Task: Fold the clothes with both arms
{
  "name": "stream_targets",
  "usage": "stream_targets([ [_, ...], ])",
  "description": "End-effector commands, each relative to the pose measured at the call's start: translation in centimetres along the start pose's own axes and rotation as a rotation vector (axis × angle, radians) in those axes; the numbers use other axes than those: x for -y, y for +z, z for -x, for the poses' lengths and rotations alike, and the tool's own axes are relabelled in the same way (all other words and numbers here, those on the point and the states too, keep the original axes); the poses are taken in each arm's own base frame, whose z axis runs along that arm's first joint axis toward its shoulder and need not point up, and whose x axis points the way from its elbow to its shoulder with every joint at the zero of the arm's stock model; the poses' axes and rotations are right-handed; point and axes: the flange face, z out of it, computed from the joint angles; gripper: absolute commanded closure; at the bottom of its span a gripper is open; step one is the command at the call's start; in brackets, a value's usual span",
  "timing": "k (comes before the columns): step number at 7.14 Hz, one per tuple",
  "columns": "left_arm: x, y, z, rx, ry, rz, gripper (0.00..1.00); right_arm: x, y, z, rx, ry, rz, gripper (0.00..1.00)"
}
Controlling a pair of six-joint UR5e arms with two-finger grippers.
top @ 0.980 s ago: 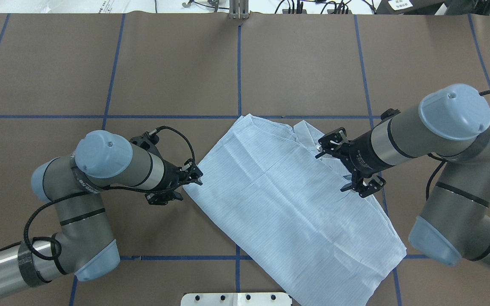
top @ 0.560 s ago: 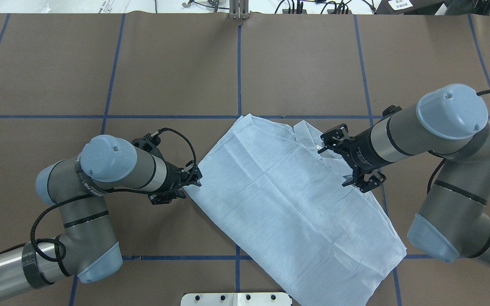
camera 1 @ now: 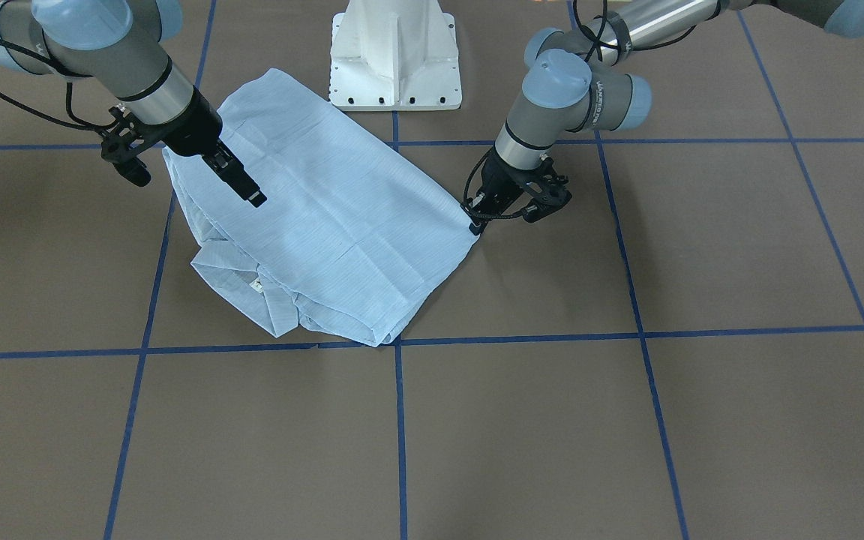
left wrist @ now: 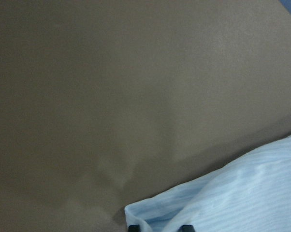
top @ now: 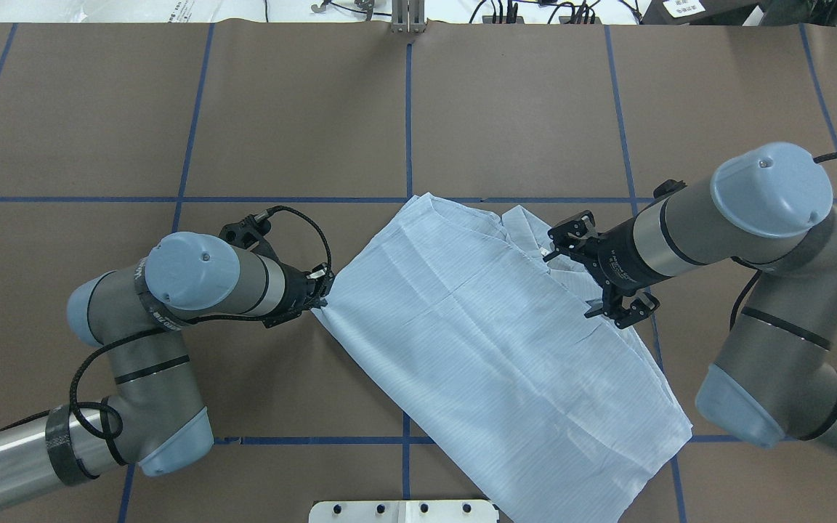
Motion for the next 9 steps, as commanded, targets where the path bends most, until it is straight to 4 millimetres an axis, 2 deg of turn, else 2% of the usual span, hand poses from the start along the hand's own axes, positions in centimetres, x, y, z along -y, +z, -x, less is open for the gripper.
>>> stream_targets([
  [1,6.8,-0.3,-4.6,-0.03,0.063,-0.117,1.0,0.0,0.1,0.0,-0.002,0.001,-0.001,0.0],
  [2,10.9,1.7,-8.2,-0.013,0.032,-0.169,1.0,-0.1,0.1,0.0,-0.002,0.001,-0.001,0.0],
  [3,16.7,2.4,-11.4,-0.074,0.013,-0.221,1.0,-0.1,0.3,0.0,-0.004,0.0,-0.001,0.0],
  [4,20.8,4.2,-12.6,-0.114,0.024,-0.256,1.0,-0.3,0.3,0.0,-0.004,-0.004,0.002,0.0],
  [5,23.8,4.0,-13.9,-0.122,0.032,-0.286,1.0,-0.4,0.7,-0.1,-0.003,-0.008,-0.006,0.0],
  [6,24.7,3.3,-14.8,-0.129,0.031,-0.298,0.96,-1.2,1.0,0.1,0.01,-0.023,-0.01,0.0],
  [7,24.7,3.2,-14.9,-0.131,0.032,-0.298,0.48,-3.3,1.9,1.8,0.029,-0.045,-0.004,0.0],
  [8,24.4,2.2,-15.7,-0.153,0.037,-0.294,0.39,-5.3,3.7,2.6,0.037,-0.067,-0.021,0.0],
  [9,23.4,0.2,-16.9,-0.195,0.043,-0.282,0.31,-7.5,5.8,2.1,0.049,-0.092,-0.052,0.0],
])
